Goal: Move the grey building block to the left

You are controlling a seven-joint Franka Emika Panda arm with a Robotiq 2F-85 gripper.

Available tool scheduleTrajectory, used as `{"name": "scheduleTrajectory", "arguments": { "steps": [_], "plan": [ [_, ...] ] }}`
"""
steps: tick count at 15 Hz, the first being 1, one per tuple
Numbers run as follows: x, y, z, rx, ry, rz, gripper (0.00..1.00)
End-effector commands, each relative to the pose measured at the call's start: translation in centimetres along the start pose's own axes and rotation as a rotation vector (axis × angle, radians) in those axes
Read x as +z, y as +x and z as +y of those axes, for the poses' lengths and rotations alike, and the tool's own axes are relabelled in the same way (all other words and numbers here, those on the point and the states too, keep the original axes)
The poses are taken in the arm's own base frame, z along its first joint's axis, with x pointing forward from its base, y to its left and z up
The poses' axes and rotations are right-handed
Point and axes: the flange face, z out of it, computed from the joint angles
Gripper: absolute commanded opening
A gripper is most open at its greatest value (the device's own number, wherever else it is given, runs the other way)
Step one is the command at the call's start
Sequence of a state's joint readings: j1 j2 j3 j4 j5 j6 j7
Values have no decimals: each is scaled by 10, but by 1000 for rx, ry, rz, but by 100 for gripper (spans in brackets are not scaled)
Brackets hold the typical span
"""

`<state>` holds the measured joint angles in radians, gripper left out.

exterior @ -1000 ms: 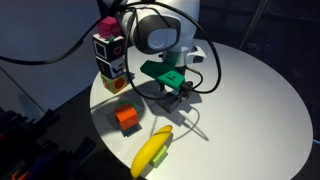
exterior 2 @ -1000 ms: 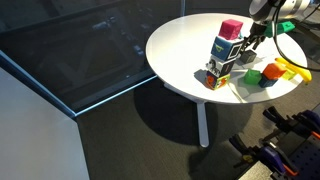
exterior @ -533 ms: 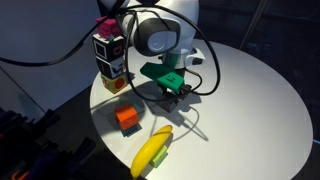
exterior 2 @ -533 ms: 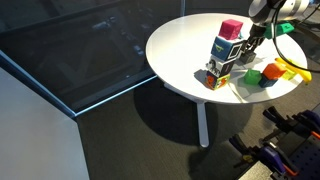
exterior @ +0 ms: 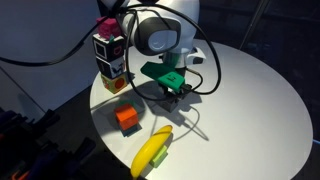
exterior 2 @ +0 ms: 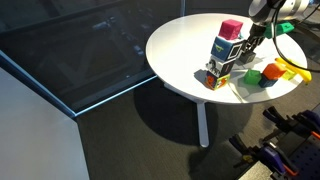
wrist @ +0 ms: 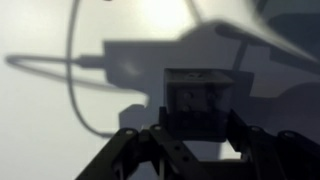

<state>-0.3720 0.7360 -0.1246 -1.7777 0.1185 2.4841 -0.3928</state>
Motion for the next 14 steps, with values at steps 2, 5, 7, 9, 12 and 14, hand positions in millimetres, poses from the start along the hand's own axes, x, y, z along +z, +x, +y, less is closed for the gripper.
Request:
{"name": "scheduleTrajectory", "arguments": {
  "steps": [2,5,7,9,12,14],
  "plan": [
    [-15,3,1,7,-27,7,31],
    [-23,3,-1,4,-36,6,31],
    [-30,3,-4,-2,-39,7,31],
    [-38,3,-6,-13,-45,15,31],
    [-50,2,-11,-31,-49,25,31],
    [-59,0,-14,-40,-48,27,31]
  ]
}}
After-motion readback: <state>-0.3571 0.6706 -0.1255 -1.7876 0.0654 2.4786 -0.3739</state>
